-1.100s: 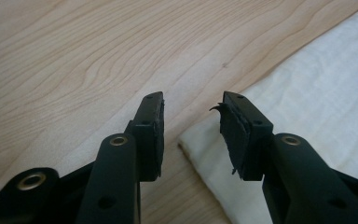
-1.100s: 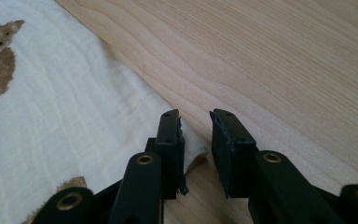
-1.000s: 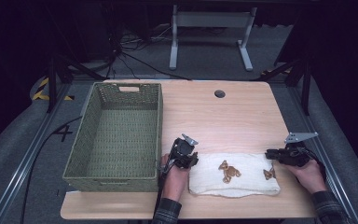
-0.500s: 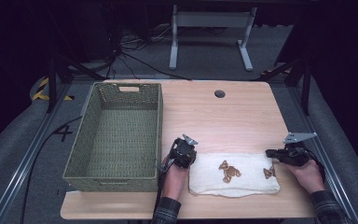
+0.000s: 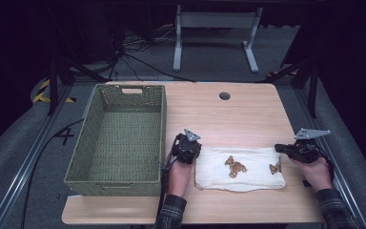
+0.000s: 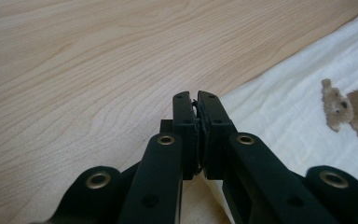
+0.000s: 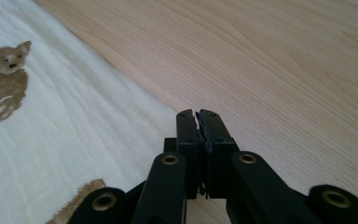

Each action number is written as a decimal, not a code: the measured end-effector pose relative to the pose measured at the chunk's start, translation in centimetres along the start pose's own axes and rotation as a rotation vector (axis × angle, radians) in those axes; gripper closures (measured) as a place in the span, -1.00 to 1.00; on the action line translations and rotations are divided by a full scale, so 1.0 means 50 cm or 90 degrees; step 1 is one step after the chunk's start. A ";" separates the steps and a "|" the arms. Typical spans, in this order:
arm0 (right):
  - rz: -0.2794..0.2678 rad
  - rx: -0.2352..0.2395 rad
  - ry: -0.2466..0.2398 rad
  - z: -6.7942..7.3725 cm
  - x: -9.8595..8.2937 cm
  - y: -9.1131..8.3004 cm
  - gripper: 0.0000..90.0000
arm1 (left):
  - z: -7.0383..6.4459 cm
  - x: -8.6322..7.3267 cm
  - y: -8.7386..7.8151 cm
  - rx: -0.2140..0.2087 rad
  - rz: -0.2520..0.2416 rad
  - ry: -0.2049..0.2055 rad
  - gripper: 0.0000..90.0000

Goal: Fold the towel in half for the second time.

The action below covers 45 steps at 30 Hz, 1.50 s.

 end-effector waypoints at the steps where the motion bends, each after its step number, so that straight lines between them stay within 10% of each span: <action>1: -0.004 0.000 -0.005 0.002 0.000 -0.003 0.95 | -0.003 -0.002 -0.004 0.003 -0.003 0.005 0.94; 18: -0.042 0.006 -0.037 0.059 -0.016 -0.084 0.95 | -0.052 -0.013 -0.081 0.021 -0.038 0.038 0.94; 45: -0.009 0.049 -0.070 0.153 -0.095 -0.119 0.94 | -0.110 -0.116 -0.125 0.023 0.010 0.070 0.93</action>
Point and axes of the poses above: each handheld gripper's, and its own axes: y roughly forward along the jaws, x roughly out of its top, z roughly to its left, the point moved 10 cm from there along y, roughly forward along the jaws, and after that the axes turned 3 degrees about z, right-handed, at the moved point
